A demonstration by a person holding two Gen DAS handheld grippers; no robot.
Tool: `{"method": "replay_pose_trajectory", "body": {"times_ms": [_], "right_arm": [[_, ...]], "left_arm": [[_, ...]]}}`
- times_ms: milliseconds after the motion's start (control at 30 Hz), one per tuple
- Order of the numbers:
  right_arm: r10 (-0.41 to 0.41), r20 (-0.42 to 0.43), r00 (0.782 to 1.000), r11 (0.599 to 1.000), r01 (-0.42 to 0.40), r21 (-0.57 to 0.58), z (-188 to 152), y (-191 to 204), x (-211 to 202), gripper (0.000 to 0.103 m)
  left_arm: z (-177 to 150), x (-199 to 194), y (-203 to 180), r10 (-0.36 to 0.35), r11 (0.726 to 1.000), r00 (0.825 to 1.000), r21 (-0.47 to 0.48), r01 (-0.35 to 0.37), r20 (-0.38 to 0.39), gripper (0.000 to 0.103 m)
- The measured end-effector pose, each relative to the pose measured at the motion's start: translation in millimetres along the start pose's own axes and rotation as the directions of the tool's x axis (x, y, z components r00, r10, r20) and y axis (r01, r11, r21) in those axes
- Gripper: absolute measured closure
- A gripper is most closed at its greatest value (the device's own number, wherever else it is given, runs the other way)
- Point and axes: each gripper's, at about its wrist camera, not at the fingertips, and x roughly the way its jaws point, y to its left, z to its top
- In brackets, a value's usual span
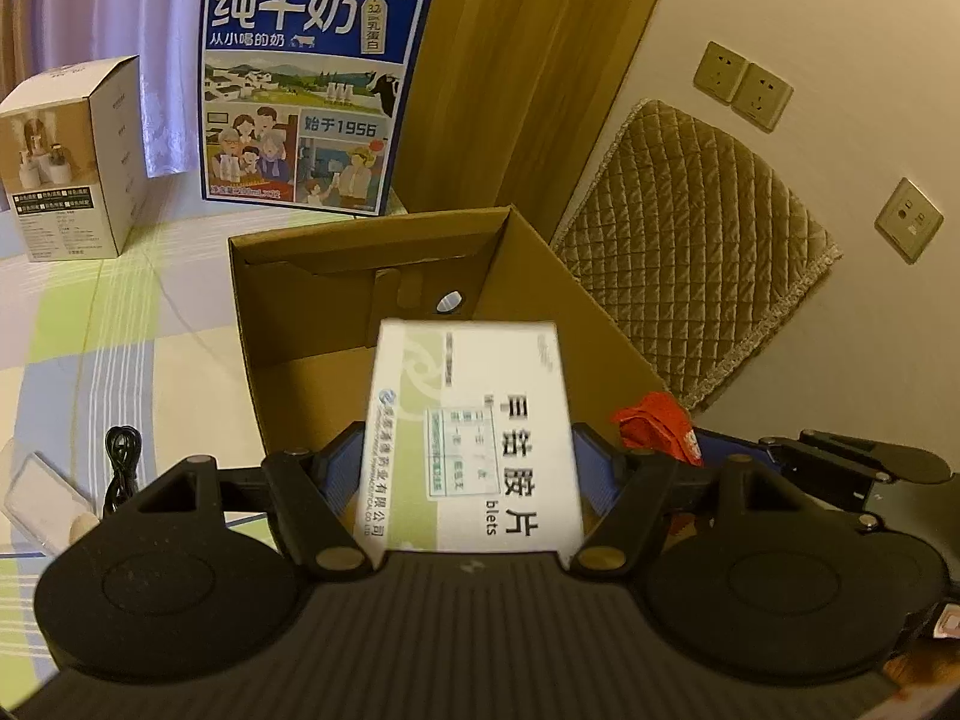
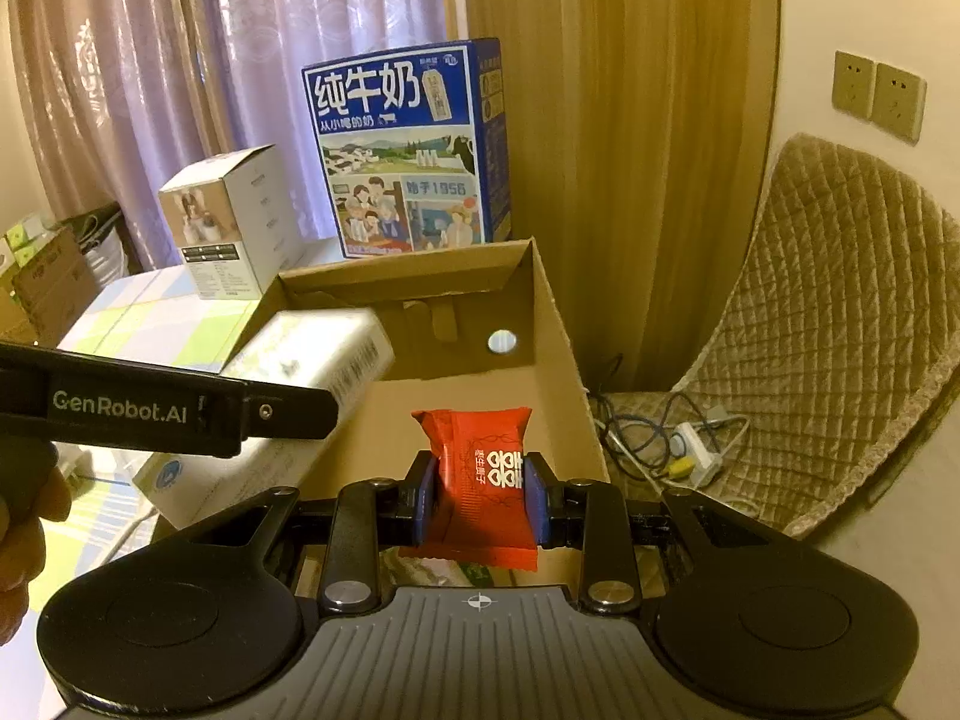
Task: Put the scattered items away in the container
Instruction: 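Open left tool dropping medicine box while right tool releases red packet into box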
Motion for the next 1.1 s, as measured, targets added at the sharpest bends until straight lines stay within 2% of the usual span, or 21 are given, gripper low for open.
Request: {"method": "replay_pose_trajectory", "body": {"times_ms": [33,67,267,500,567,600,633,867,933,1100], "right_arm": [[0.001,0.0,1.0,1.0,-0.001,0.004,-0.1,-0.7,1.5,0.075],[0.002,-0.001,1.0,1.0,-0.002,0.009,-0.3,-1.6,2.9,0.075],[0.01,-0.014,1.0,1.0,-0.009,0.015,-5.1,-0.7,8.9,0.075],[0.024,0.006,1.0,0.999,-0.024,0.021,-3.7,4.5,6.2,0.074],[0.021,0.01,1.0,1.0,-0.021,0.021,-2.0,6.1,5.7,0.063],[0.02,0.011,1.0,1.0,-0.02,0.022,-1.4,6.5,5.3,0.047],[0.019,0.013,1.0,1.0,-0.019,0.023,-1.5,6.7,4.3,0.036],[0.025,0.016,1.0,0.999,-0.025,0.03,-6.3,9.4,-5.9,0.034],[0.025,0.019,0.999,0.999,-0.026,0.038,-8.3,10.0,-10.9,0.029],[0.034,0.02,0.999,0.999,-0.035,0.042,-14.3,16.6,-24.6,0.028]], "left_arm": [[-0.3,-0.2,1.2,0.006,1.0,1.0,-0.001,-0.006,0.003,0.026],[-0.6,-1.0,2.4,0.01,1.0,1.0,-0.002,-0.01,0.009,0.024],[-3.4,-10.1,4.0,0.008,0.999,1.0,0.037,-0.009,0.017,0.024],[-9.0,-23.4,11.7,0.015,0.999,1.0,0.034,-0.015,0.026,0.024],[-10.8,-26.5,14.2,0.022,0.999,0.999,0.039,-0.023,0.023,0.024],[-12.2,-28.0,15.0,0.027,0.999,0.999,0.044,-0.028,0.021,0.024],[-13.9,-29.3,15.9,0.033,0.998,0.999,0.047,-0.034,0.021,0.024],[-25.6,-47.1,31.8,0.052,0.998,0.998,0.024,-0.052,0.025,0.024],[-29.6,-54.7,36.8,0.065,0.998,0.998,0.024,-0.066,0.028,0.024],[-40.6,-75.2,50.1,0.092,0.996,0.995,0.009,-0.092,0.028,0.024]]}}
